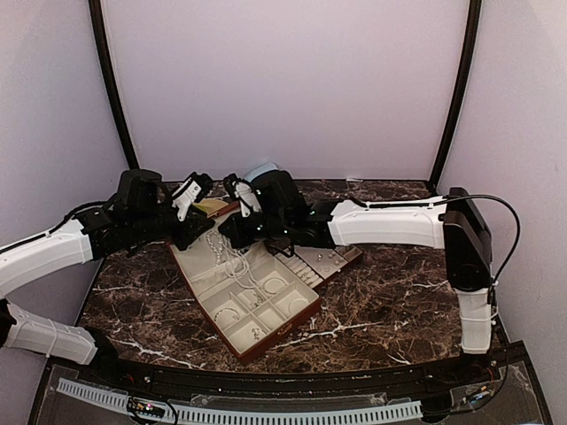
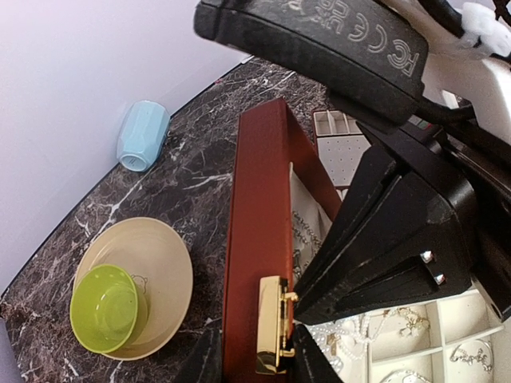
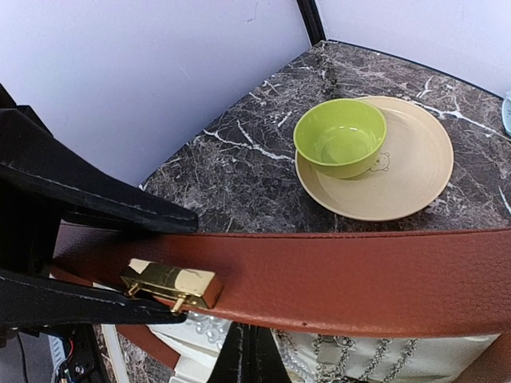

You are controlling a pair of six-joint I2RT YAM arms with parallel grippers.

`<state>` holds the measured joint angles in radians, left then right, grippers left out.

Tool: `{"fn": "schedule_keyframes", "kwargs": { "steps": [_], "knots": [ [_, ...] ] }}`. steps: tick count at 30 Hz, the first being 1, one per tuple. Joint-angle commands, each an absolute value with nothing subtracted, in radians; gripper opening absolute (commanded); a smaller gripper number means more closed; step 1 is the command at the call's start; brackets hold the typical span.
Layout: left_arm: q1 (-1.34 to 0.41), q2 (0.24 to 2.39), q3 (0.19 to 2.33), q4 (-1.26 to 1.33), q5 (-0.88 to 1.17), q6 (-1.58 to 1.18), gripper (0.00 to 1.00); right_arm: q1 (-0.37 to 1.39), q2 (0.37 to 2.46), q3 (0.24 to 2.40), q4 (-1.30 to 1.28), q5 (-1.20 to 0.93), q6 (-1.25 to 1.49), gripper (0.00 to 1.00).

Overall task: Organize the mixed jewelry
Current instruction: Adjust the necklace on the necklace hanger.

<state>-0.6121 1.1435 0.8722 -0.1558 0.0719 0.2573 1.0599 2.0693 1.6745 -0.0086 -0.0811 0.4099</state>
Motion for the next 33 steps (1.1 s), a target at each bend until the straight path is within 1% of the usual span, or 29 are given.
{"fn": "schedule_keyframes", "kwargs": {
  "steps": [1,13,15,18,22,23,25,29,33],
  "knots": [
    [-0.637,1.137,0.83,-0.206,0.258,0.265,0.1,1.06,2.117,1.727,0.024,-0.081,0.43,0.0],
    [-0.666,1.154,0.837,-0.206,0.271,0.295,0.07,1.06,2.181,1.823,-0.043,-0.086,0.458,0.0],
    [-0.667,1.153,0.836,-0.206,0.252,0.293,0.07,1.06,2.177,1.82,-0.043,-0.088,0.459,0.0],
    [-0.666,1.141,0.827,-0.193,0.164,0.277,0.07,1.06,2.142,1.794,-0.034,-0.09,0.452,0.0],
    [-0.665,1.131,0.83,-0.186,0.079,0.259,0.07,1.059,2.043,1.71,-0.018,-0.108,0.422,0.01],
    [-0.664,1.133,0.834,-0.193,0.072,0.256,0.08,1.06,2.013,1.681,-0.012,-0.114,0.415,0.06],
    [-0.665,1.143,0.841,-0.198,0.06,0.25,0.1,1.06,1.949,1.607,-0.005,-0.134,0.405,0.2],
    [-0.659,1.145,0.847,-0.189,0.057,0.237,0.11,1.061,1.826,1.422,0.065,-0.154,0.394,0.48],
    [-0.65,1.135,0.842,-0.173,0.078,0.231,0.12,1.063,1.777,1.269,0.111,-0.094,0.397,0.7]
  ]
}}
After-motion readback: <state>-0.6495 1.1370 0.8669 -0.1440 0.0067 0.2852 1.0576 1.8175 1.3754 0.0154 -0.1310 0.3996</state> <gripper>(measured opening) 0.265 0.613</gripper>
